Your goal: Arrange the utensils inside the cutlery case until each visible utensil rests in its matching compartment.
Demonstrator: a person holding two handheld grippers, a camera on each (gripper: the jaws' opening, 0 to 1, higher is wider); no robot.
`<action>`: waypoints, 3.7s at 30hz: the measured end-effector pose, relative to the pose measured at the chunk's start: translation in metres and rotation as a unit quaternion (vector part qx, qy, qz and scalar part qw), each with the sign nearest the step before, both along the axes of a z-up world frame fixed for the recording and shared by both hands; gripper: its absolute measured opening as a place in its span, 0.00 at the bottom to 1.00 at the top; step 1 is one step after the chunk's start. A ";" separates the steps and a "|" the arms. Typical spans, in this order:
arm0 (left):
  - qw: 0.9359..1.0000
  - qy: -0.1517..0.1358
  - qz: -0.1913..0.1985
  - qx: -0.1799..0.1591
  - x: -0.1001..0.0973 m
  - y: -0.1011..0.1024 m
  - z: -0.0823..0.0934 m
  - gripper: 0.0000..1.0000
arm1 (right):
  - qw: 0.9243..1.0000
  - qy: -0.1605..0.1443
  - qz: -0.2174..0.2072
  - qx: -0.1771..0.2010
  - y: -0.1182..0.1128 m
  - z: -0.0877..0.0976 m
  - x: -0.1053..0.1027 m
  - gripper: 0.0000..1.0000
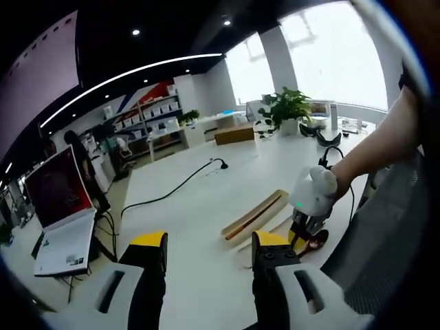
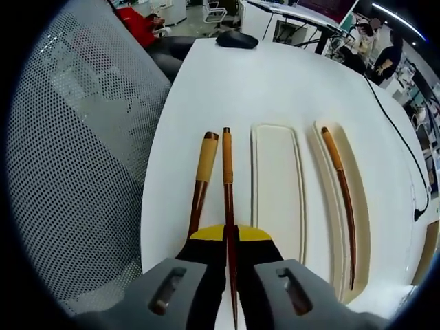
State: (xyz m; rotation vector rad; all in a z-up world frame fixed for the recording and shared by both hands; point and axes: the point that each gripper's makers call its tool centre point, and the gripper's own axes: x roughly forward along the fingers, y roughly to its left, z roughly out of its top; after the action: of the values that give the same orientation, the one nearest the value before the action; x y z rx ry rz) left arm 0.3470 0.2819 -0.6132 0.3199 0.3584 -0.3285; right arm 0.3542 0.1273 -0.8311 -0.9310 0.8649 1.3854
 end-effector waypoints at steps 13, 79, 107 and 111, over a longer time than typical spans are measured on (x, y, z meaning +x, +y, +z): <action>1.000 -0.007 -0.001 -0.005 0.000 -0.001 0.003 0.50 | 1.000 0.005 -0.006 0.006 0.000 0.000 0.000 0.00; 1.000 -0.011 0.004 -0.027 0.002 0.002 0.004 0.49 | 0.998 -0.054 -0.012 0.018 -0.018 0.054 0.055 0.00; 0.999 -0.009 0.006 -0.044 0.002 0.003 0.004 0.47 | 0.996 -0.091 0.004 0.004 -0.006 0.059 0.108 0.00; 0.999 -0.003 -0.007 -0.032 0.002 -0.003 0.000 0.47 | 0.996 -0.090 0.008 0.000 -0.006 0.055 0.110 0.00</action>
State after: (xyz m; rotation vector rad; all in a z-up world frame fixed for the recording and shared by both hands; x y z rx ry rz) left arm 0.3489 0.2789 -0.6130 0.2616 0.3386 -0.3516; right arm 0.4639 0.1210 -0.7758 -1.0481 0.7227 1.2921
